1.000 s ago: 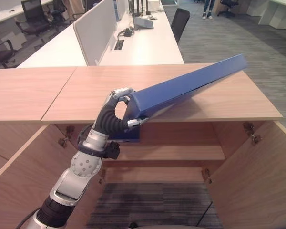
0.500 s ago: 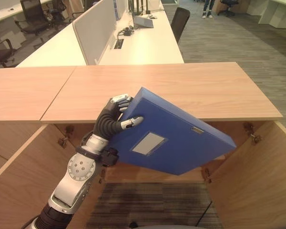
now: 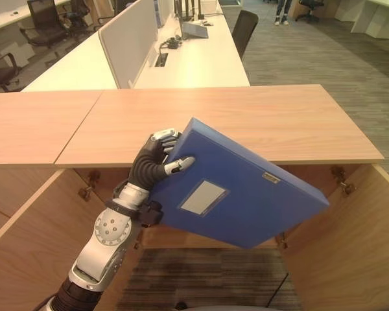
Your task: Put the empty folder in the office cabinet
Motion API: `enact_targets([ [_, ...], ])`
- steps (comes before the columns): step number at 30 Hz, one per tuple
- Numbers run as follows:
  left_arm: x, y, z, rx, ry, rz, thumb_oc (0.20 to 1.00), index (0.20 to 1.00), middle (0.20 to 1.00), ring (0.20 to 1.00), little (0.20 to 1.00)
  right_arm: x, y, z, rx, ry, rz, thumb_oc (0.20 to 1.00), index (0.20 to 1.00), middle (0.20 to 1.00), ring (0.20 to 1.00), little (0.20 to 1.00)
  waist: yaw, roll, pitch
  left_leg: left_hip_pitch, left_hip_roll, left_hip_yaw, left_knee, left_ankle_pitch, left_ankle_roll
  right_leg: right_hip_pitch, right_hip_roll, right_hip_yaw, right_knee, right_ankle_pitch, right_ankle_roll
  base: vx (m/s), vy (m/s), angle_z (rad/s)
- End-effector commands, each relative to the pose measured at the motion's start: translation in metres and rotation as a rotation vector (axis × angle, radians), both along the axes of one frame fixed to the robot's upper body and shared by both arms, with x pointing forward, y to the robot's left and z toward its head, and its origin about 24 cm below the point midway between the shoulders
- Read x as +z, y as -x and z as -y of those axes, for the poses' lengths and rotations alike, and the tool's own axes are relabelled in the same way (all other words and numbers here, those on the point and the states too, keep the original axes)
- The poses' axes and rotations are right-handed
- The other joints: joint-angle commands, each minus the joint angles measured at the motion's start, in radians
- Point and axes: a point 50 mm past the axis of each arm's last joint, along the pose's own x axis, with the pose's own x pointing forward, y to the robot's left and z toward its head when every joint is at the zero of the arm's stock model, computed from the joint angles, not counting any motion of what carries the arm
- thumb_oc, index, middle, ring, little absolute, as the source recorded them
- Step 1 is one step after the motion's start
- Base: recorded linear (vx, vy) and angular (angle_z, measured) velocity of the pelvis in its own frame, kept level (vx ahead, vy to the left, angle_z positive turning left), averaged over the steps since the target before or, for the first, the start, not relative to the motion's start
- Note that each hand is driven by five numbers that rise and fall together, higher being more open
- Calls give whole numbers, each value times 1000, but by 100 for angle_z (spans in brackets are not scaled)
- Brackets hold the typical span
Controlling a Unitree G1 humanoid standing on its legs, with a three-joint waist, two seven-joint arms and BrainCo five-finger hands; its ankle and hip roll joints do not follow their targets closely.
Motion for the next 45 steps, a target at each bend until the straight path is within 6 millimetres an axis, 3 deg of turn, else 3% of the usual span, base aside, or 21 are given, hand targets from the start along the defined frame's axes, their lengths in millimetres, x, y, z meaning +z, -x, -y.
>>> enact_targets([
  [1, 24, 6, -7, -2, 90, 115, 200, 200, 200, 200, 200, -5, -12, -25, 54, -72, -7, 1000, 1000, 1000, 1000, 1000, 3, -49, 1, 43, -23, -31, 3, -128, 8, -8, -16, 8, 7, -25, 59, 0, 0, 0],
  [5, 16, 4, -7, 8, 1, 91, 200, 200, 200, 200, 200, -4, -20, -28, 64, -84, 24, 1000, 1000, 1000, 1000, 1000, 3, -48, 1, 43, -22, -30, 3, -128, 8, -9, -16, 7, 7, -24, 58, 0, 0, 0],
  [8, -4, 6, -11, 6, -68, 1, 200, 200, 200, 200, 200, -1, -41, -38, 40, -130, 118, 1000, 1000, 1000, 1000, 1000, 6, -44, 4, 42, -23, -29, 3, -128, 8, -10, -14, 10, 7, -23, 57, 0, 0, 0],
  [12, -21, 8, -16, 12, -112, -77, 200, 200, 200, 200, 200, 3, -54, -44, 43, -162, 177, 1000, 1000, 1000, 1000, 1000, 8, -44, 5, 42, -23, -28, 3, -128, 9, -11, -15, 12, 7, -22, 57, 0, 0, 0],
  [18, -42, 13, -25, 48, -204, -159, 200, 200, 200, 200, 200, 14, -79, -43, 106, -149, 293, 1000, 1000, 1000, 1000, 1000, 12, -44, 4, 41, -23, -28, 3, -128, 9, -12, -15, 12, 7, -22, 56, 10, 0, 0],
  [19, -53, 7, -9, -39, -211, -203, 200, 200, 200, 200, 200, 51, -184, -72, 165, -118, 477, 1000, 1000, 1000, 1000, 1000, 41, -44, -14, 41, -22, -34, 3, -128, 9, -7, -17, 8, 7, -24, 55, 40, -8, -7],
  [20, -52, 7, -23, 48, -207, -194, 200, 200, 200, 200, 200, 37, -142, -21, 196, -4, 369, 1000, 1000, 1000, 1000, 1000, 45, -50, -3, 43, -23, -35, 3, -127, 7, -6, -17, 3, 7, -25, 54, 39, -7, -8],
  [22, -55, 12, -25, 48, -209, -205, 200, 200, 200, 200, 200, 43, -147, -12, 216, 29, 394, 1000, 1000, 1000, 1000, 1000, 44, -50, -5, 43, -22, -34, 3, -128, 7, -6, -17, 4, 7, -25, 54, -15, -13, 5],
  [23, -61, 16, -31, 65, -257, -229, 200, 200, 200, 200, 200, 56, -163, -7, 266, 63, 467, 1000, 1000, 1000, 1000, 1000, 45, -52, 0, 43, -22, -33, 3, -129, 8, -7, -15, 7, 7, -24, 54, -15, -14, 9],
  [26, -66, 17, -33, 77, -291, -244, 200, 200, 200, 200, 200, 70, -177, -9, 327, 84, 553, 1000, 1000, 1000, 1000, 1000, 43, -54, 2, 43, -21, -33, 3, -130, 10, -7, -14, 9, 7, -25, 53, -6, -6, -2],
  [29, -69, 17, -43, 134, -386, -221, 200, 200, 200, 200, 200, 101, -195, -5, 454, 152, 697, 1000, 1000, 1000, 1000, 1000, 39, -56, 5, 44, -21, -37, 3, -132, 11, -7, -14, 9, 7, -30, 54, 0, 0, 0],
  [32, -70, 16, -49, 175, -408, -215, 200, 200, 200, 200, 200, 115, -200, -1, 522, 199, 741, 1000, 1000, 1000, 1000, 1000, 39, -57, 5, 43, -21, -40, 3, -132, 12, -7, -14, 5, 7, -33, 53, 0, 0, 0],
  [43, -68, 18, -61, 261, -491, -174, 200, 200, 200, 200, 200, 129, -201, 14, 666, 312, 722, 1000, 1000, 1000, 1000, 1000, 44, -58, 8, 39, -21, -43, 3, -130, 9, -8, -14, 0, 7, -37, 53, 0, 0, 0],
  [45, -66, 16, -65, 297, -557, -138, 200, 200, 200, 200, 200, 141, -207, 15, 689, 342, 768, 1000, 1000, 1000, 1000, 1000, 44, -58, 9, 39, -20, -42, 3, -130, 9, -8, -15, -1, 7, -37, 54, 0, 0, 0],
])
